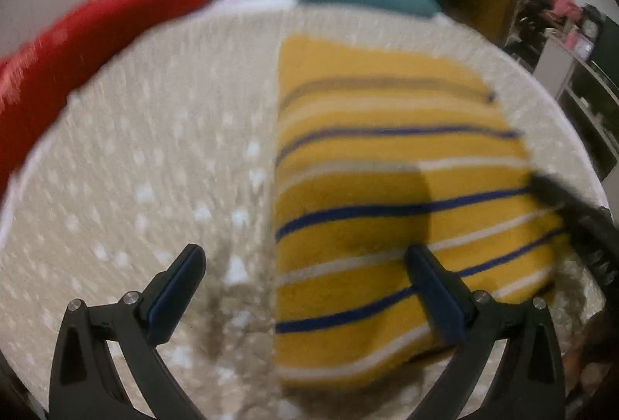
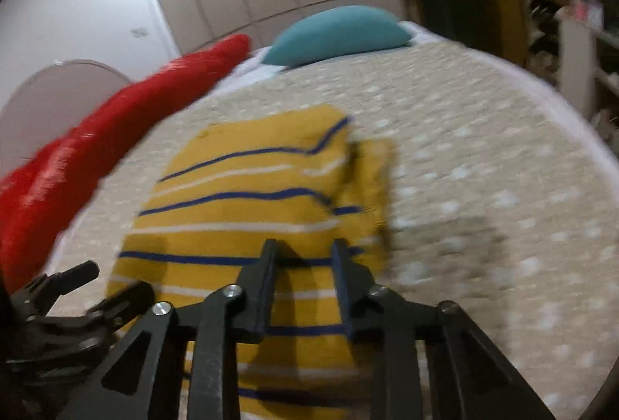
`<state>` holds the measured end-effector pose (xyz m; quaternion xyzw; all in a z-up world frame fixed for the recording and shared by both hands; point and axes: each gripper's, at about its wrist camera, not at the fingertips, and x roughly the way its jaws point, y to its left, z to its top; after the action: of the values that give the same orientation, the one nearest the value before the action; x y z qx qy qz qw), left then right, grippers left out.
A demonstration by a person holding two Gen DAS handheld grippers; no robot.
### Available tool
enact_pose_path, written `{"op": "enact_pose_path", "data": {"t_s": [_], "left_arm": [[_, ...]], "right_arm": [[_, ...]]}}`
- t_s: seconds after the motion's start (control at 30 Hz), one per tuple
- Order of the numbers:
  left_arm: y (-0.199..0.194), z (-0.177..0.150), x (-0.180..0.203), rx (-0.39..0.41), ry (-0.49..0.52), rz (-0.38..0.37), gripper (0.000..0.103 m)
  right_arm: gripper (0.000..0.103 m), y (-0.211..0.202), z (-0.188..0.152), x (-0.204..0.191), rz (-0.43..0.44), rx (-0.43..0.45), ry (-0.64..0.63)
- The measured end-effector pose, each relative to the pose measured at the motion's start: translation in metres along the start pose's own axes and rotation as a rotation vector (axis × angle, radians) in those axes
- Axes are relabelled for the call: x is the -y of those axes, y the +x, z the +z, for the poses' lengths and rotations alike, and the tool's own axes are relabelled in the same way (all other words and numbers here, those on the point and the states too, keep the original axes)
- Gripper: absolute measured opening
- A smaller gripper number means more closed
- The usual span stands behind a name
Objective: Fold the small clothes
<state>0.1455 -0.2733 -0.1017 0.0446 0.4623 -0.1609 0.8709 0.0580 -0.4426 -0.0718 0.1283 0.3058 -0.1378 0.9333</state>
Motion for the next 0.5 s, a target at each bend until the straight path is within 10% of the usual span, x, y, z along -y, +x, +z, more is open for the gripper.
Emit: {"op": "enact_pose_path", "data": {"t_s": [0.07, 0.5], "left_arm": [[0.001, -0.008, -0.01, 0.008, -0.043, -0.052, 0.103], [-0.029, -0.037, -0.05, 0.0, -0.103, -0.076, 0.103]], "right_arm": [[0.048, -0.002, 0.0, 0.012, -0.062, 0.02, 0.004], [0.053, -0.031, -0.014, -0.014, 0.052, 0.127, -0.029]]}}
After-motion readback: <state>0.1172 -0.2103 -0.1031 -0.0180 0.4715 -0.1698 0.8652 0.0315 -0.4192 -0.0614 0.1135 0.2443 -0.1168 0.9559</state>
